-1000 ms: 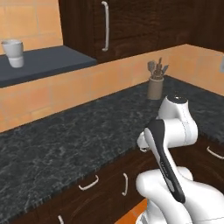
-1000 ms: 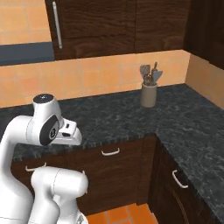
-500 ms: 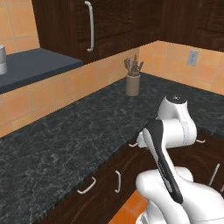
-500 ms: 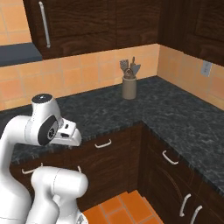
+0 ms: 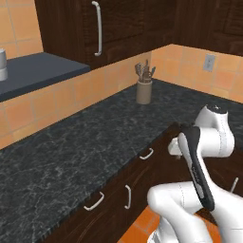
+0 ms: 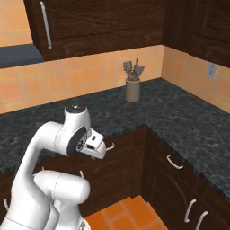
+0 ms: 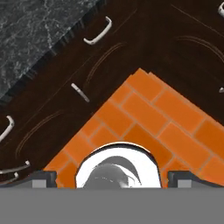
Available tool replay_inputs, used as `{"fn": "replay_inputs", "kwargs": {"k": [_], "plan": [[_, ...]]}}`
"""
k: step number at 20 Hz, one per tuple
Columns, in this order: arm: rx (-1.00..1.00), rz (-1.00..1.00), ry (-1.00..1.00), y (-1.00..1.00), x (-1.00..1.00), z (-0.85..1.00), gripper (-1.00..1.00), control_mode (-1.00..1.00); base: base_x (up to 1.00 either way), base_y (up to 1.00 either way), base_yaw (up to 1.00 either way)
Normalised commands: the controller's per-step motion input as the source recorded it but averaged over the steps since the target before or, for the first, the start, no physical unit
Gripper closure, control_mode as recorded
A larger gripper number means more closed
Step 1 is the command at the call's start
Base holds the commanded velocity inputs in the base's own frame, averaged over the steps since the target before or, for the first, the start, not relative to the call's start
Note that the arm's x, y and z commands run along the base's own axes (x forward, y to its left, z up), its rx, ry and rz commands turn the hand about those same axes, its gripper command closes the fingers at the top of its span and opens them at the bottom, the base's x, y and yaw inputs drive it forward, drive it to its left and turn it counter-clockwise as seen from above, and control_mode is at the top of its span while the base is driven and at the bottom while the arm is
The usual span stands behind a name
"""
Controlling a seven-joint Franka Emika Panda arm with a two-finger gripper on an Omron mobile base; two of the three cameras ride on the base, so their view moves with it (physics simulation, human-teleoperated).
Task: Take a straw from the drawer in front and place it inside the glass cup on the dining counter.
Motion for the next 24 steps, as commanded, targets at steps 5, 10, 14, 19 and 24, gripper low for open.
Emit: {"fn": "replay_inputs", "kwargs": {"k": [5, 10, 14, 19, 24], "plan": [[0.64, 0.0, -0.27, -0.65, 0.01, -0.66, -1.0, -1.0, 0.0, 0.0, 0.0], [0.6, 0.0, -0.34, -0.19, 0.33, -0.19, -1.0, -1.0, 0.0, 0.0, 0.0], [0.52, 0.0, -0.25, 0.09, 0.63, -0.18, -1.0, -1.0, 0.0, 0.0, 0.0], [0.32, 0.0, 0.05, -0.03, 0.62, -0.2, -1.0, -1.0, 0.0, 0.0, 0.0], [0.15, 0.0, 0.21, -0.16, 0.75, -0.15, -1.0, -1.0, 0.0, 0.0, 0.0]]}}
